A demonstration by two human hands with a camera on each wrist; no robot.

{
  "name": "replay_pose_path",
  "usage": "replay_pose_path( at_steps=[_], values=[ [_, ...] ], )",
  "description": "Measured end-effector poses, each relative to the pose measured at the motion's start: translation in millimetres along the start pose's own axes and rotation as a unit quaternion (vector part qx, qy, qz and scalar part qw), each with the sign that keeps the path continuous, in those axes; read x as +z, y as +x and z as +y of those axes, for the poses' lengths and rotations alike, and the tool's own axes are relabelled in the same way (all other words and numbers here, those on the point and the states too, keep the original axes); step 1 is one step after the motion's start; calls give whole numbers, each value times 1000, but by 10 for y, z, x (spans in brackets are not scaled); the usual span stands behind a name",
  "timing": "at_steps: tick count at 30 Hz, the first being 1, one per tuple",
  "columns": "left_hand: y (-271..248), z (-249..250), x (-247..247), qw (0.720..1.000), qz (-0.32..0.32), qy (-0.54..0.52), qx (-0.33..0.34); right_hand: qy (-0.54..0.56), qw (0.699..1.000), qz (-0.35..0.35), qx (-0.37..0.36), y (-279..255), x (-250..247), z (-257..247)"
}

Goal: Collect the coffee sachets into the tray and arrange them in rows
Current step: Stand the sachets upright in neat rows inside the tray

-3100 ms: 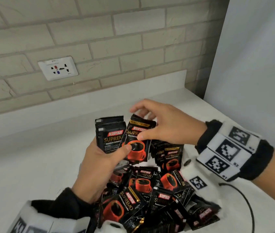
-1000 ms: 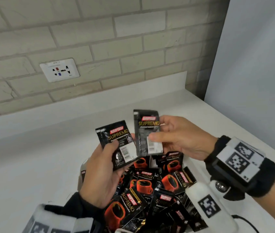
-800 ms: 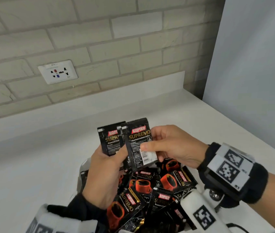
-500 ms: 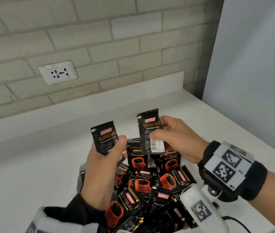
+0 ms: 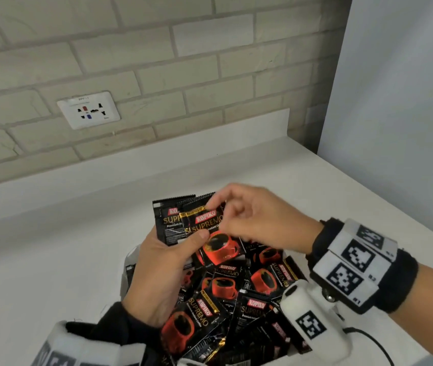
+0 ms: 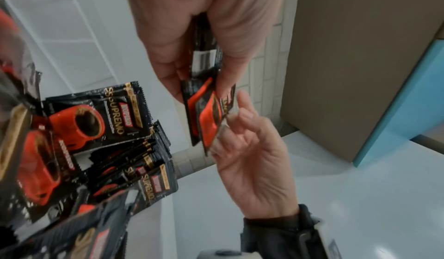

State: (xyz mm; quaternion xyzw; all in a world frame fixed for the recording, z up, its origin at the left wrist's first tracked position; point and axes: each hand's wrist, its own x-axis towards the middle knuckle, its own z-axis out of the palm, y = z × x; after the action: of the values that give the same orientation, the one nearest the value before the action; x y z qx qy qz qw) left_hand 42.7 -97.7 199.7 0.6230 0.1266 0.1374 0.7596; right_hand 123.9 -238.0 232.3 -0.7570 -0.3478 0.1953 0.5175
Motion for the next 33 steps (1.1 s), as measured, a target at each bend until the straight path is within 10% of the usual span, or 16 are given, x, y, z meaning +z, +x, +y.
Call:
replay_pose_path(
  at_steps=[3, 8, 14, 25, 33],
  values=[
    [9, 20, -32, 1000, -1, 24, 9, -80, 990, 99, -66, 70, -150, -45],
    [12, 40, -26, 997, -4, 68, 23, -248, 966, -61, -51, 236, -167, -147],
    [94, 92, -223, 994, 54, 84, 48, -305, 951, -53, -18, 440, -187, -153],
    [131, 119, -479, 996, 78, 35, 30, -531, 825, -188, 39, 701, 186, 91],
    [168, 25, -433, 980, 11, 200, -21, -621, 754, -212, 22, 727, 375, 151]
  ],
)
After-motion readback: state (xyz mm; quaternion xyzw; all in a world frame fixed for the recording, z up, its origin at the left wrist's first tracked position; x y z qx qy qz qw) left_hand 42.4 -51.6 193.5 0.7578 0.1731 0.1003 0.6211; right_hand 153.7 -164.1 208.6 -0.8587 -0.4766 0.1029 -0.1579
